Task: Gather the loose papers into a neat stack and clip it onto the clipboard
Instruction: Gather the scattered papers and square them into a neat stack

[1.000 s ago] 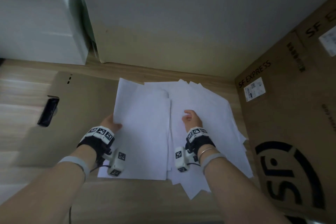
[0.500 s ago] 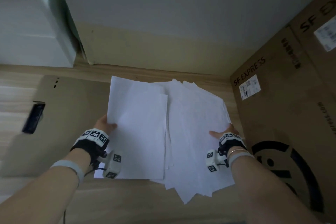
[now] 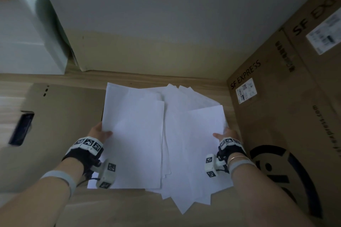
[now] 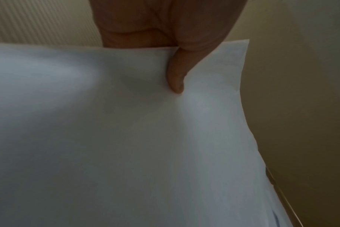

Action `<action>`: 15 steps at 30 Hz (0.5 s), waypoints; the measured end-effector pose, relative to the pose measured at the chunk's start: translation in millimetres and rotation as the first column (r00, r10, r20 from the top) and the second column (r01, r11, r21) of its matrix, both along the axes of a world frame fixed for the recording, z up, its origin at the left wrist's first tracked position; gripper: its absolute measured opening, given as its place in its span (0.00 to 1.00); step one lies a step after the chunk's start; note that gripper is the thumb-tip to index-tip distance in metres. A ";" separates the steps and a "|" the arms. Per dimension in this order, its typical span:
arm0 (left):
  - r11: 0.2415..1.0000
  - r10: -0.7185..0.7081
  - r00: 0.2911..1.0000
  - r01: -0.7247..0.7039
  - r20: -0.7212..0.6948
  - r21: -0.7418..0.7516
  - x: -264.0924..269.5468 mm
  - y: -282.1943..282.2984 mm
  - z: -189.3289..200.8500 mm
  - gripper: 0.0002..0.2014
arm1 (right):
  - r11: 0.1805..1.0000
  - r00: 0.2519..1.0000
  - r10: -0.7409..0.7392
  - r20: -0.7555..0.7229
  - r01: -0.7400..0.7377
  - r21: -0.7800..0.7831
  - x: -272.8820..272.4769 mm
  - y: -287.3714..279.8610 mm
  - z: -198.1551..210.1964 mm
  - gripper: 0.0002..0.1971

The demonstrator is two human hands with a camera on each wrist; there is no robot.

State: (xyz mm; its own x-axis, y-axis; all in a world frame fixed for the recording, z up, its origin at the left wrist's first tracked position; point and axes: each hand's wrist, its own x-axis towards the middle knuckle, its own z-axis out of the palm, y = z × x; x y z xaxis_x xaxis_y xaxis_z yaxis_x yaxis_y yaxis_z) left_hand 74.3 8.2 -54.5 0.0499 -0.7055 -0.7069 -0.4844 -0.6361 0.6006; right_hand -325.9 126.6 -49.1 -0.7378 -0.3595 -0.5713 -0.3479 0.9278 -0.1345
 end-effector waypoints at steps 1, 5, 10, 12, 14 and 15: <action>1.000 0.003 1.000 -0.003 0.003 -0.001 -0.1 -0.4 -0.4 0.24 | 1.000 1.000 -0.010 -0.007 0.010 0.002 -3.0 -0.2 -3.5 0.32; 1.000 0.020 1.000 -0.020 -0.015 -0.003 -1.7 -2.4 -4.2 0.25 | 0.997 0.999 -0.037 -0.038 0.040 0.069 -2.7 -2.9 -3.2 0.38; 1.000 0.020 1.000 -0.020 -0.014 -0.009 -6.4 -3.7 -6.1 0.25 | 0.995 0.999 -0.033 -0.012 0.034 0.089 1.3 -2.7 -1.2 0.39; 1.000 0.020 1.000 -0.020 -0.014 -0.008 -7.2 -3.6 -6.3 0.24 | 0.999 0.999 -0.033 -0.028 0.032 -0.019 -1.8 -0.9 -0.6 0.33; 1.000 0.013 1.000 -0.013 -0.005 -0.009 -6.9 -3.9 -6.2 0.24 | 0.986 0.996 -0.072 -0.047 0.064 -0.152 -2.1 1.2 4.4 0.27; 1.000 0.010 1.000 -0.010 0.000 -0.009 -6.7 -4.1 -6.1 0.24 | 0.977 0.995 -0.082 -0.052 0.070 -0.204 -2.2 1.7 7.5 0.26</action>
